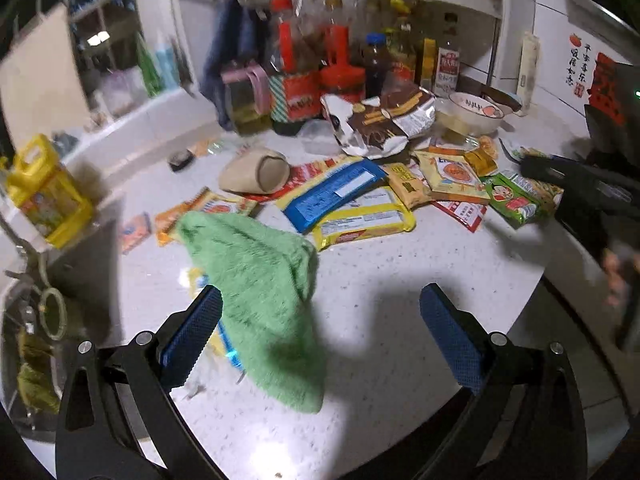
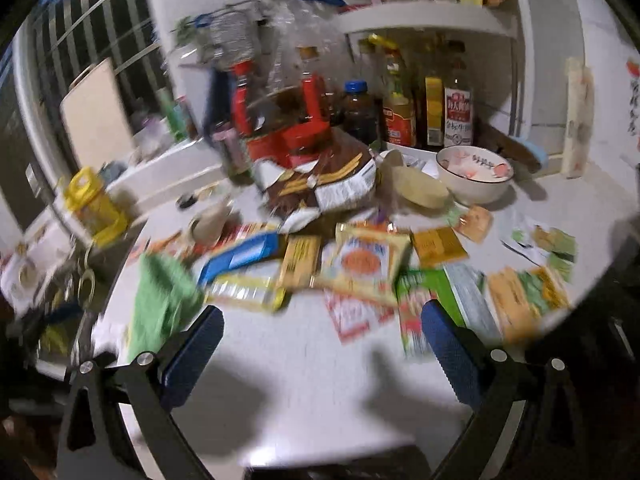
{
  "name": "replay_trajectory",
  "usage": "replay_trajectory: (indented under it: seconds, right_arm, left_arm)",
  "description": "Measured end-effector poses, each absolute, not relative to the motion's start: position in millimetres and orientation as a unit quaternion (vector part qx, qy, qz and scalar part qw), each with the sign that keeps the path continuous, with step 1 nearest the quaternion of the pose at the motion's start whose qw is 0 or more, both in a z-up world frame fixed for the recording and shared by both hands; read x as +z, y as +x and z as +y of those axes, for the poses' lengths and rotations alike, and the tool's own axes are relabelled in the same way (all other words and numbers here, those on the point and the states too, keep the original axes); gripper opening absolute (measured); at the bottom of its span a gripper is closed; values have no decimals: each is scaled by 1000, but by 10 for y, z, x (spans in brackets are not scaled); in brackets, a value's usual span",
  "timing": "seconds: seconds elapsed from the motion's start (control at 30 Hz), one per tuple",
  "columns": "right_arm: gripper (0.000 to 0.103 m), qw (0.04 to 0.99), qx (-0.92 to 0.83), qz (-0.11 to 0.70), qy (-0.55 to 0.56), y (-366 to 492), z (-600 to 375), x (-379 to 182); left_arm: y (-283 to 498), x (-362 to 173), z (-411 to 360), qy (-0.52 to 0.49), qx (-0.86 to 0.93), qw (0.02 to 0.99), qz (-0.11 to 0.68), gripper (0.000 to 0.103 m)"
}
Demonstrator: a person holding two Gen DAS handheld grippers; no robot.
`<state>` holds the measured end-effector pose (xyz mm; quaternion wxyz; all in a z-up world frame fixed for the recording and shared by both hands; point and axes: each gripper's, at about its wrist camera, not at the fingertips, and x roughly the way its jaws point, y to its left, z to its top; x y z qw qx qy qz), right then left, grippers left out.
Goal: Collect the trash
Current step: 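Move both open tools back over the counter, then grasp the Enaak noodle snack bag with the right tool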
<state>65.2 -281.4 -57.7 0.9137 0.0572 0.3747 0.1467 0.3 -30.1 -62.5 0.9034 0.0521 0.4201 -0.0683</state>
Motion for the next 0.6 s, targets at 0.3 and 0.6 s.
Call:
replay_trajectory:
  seconds: [0.3, 0.6]
  right_arm:
    - [98, 886, 83, 454, 50, 1763, -2530, -1271]
    - [74, 873, 75, 480, 37, 2037, -2508, -1613]
  left_arm:
    - [267, -842, -170, 20, -95, 876, 473, 97]
    - [523, -822, -65, 24, -96, 895, 434, 97]
